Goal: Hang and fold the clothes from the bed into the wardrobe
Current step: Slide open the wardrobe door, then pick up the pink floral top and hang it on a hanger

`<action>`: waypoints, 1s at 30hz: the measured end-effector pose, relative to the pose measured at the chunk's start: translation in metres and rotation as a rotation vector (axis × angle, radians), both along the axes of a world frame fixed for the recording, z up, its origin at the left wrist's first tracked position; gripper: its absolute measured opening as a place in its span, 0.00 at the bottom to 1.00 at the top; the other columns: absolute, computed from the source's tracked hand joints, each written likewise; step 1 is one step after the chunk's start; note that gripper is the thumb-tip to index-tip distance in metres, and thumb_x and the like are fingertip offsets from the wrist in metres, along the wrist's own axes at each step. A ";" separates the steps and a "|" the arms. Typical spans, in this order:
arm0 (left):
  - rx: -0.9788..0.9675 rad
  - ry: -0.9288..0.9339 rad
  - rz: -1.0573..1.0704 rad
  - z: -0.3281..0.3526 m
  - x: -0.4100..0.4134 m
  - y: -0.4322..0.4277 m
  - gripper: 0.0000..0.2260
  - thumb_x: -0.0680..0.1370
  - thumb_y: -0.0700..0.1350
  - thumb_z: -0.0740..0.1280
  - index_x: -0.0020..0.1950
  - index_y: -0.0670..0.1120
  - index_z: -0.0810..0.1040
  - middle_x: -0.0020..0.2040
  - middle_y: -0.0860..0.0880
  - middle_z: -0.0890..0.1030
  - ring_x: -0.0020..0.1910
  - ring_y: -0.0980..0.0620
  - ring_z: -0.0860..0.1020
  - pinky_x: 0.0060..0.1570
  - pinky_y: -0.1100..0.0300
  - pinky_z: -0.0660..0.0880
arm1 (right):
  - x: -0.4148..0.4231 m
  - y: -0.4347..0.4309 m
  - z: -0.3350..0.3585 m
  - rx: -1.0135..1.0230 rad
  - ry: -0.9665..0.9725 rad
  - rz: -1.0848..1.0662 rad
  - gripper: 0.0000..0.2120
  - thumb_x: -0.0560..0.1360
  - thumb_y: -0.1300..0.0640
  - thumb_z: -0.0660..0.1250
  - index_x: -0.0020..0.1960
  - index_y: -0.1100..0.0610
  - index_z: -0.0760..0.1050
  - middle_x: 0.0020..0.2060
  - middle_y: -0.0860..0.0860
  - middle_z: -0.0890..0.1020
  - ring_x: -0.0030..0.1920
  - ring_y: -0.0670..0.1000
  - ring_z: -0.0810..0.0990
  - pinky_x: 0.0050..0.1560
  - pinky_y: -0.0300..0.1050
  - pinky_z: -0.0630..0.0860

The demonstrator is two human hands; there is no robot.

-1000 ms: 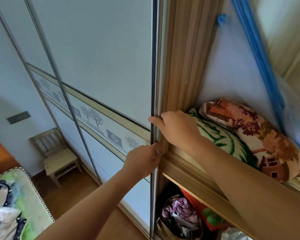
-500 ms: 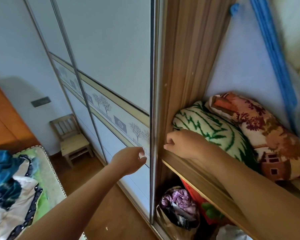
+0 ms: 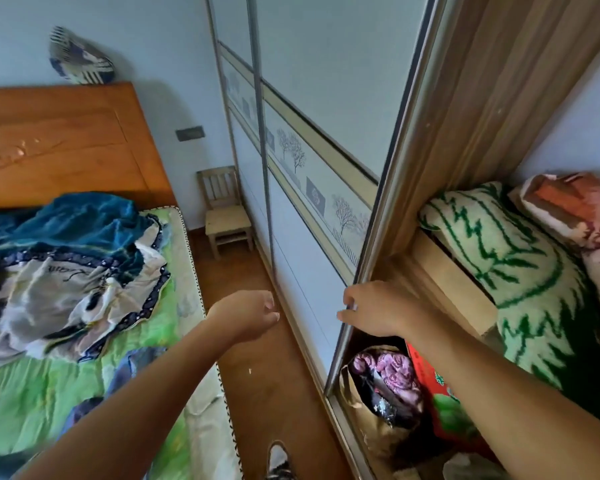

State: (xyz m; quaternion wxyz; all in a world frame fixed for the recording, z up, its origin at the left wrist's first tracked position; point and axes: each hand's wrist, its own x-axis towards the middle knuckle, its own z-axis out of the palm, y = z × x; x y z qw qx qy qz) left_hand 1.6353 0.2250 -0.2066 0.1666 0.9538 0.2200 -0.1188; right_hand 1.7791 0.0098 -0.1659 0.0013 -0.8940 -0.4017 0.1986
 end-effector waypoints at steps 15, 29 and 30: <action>-0.099 0.047 0.430 -0.040 -0.087 0.106 0.17 0.79 0.58 0.62 0.65 0.54 0.75 0.58 0.51 0.81 0.57 0.47 0.79 0.57 0.51 0.76 | -0.024 0.189 -0.035 -0.136 0.047 0.370 0.19 0.80 0.37 0.60 0.62 0.48 0.74 0.53 0.49 0.79 0.51 0.52 0.78 0.52 0.51 0.77; -0.144 0.095 1.130 -0.064 -0.340 0.061 0.13 0.81 0.52 0.63 0.64 0.51 0.77 0.55 0.48 0.83 0.50 0.46 0.81 0.50 0.50 0.81 | -0.234 0.346 -0.084 -0.297 0.041 1.178 0.19 0.81 0.39 0.58 0.63 0.51 0.73 0.61 0.55 0.80 0.57 0.58 0.79 0.54 0.53 0.76; -0.149 0.082 1.210 -0.064 -0.357 0.044 0.14 0.81 0.52 0.63 0.65 0.52 0.76 0.56 0.48 0.83 0.50 0.46 0.81 0.50 0.50 0.81 | -0.255 0.348 -0.088 -0.300 0.046 1.258 0.18 0.81 0.40 0.58 0.60 0.51 0.73 0.59 0.55 0.80 0.55 0.58 0.78 0.53 0.53 0.75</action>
